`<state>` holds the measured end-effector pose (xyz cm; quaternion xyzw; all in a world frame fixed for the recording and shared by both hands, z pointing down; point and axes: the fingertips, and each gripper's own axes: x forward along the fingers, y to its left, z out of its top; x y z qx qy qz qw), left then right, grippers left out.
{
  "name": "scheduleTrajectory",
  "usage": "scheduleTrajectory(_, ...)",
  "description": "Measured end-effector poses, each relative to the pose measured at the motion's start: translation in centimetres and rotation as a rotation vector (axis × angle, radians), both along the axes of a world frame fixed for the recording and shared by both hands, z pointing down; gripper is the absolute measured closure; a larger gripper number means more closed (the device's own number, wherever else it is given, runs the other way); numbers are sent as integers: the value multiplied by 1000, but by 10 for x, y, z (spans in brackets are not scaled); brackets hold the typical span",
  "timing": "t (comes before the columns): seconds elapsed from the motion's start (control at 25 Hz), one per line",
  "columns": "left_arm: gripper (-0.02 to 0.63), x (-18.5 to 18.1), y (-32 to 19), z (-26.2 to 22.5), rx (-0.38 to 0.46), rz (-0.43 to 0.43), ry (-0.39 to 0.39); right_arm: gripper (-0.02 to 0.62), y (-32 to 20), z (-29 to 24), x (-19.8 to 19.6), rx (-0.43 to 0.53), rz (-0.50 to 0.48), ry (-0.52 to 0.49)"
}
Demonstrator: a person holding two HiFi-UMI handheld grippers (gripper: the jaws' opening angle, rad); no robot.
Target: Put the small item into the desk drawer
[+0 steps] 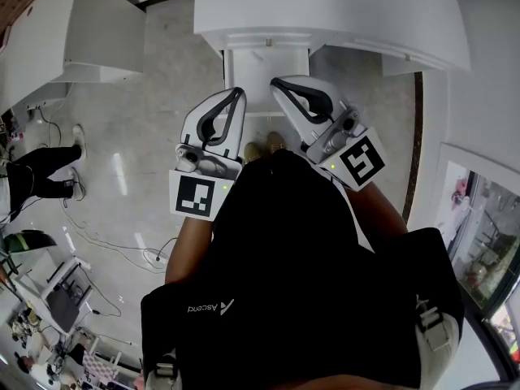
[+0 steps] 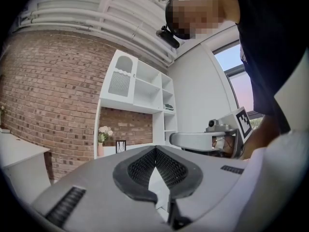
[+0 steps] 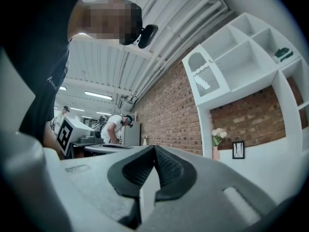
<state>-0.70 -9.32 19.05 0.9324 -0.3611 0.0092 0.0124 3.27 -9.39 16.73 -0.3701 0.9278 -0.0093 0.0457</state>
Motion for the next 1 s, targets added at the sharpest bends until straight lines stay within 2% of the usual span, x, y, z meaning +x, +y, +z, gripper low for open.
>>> scheduleTrajectory(0.2,607,2,8,-22,25,11,14,594,10,-21,1,34,3,-12)
scheduleTrajectory(0.4,607,8,15,-33,61,38,-12,594,16,-27,0,44,4,-5)
scheduleTrajectory(1.0,607,8,26,-36,65,59,4,594,32,-26,1,52,22,16)
